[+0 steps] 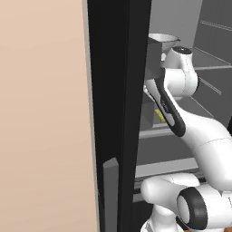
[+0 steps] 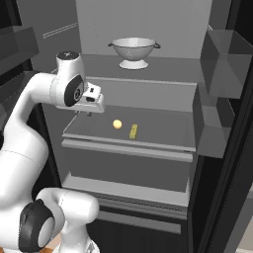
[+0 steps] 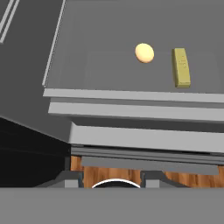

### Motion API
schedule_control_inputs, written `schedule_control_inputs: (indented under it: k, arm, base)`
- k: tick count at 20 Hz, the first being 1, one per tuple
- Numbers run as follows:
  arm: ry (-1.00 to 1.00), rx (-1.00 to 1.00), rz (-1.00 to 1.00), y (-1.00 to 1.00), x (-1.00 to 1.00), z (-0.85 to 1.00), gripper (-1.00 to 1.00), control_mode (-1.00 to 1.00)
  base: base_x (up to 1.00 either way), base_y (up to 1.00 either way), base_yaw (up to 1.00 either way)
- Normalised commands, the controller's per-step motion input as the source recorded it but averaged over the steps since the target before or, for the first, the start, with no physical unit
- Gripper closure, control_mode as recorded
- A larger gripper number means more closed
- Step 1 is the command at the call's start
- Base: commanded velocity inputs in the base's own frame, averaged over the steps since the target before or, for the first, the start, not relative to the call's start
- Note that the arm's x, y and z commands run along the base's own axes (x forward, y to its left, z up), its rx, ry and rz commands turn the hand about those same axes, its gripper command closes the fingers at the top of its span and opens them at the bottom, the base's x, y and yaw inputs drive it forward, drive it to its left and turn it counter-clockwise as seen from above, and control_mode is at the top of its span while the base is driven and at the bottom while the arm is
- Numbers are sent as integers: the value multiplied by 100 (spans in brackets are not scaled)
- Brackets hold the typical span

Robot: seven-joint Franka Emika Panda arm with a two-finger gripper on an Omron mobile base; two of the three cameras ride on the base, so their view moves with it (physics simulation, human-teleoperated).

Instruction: Pick the egg and butter from the fridge and place them by the bowl for mixing.

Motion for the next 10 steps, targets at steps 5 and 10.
schedule_control_inputs:
  k: [5, 10]
  arm:
    - [-1, 0, 0, 0, 0, 0, -100, -100]
    - [0, 0, 0, -1, 0, 0, -100, -100]
  base:
    - [0, 0, 0]
    - [0, 0, 0]
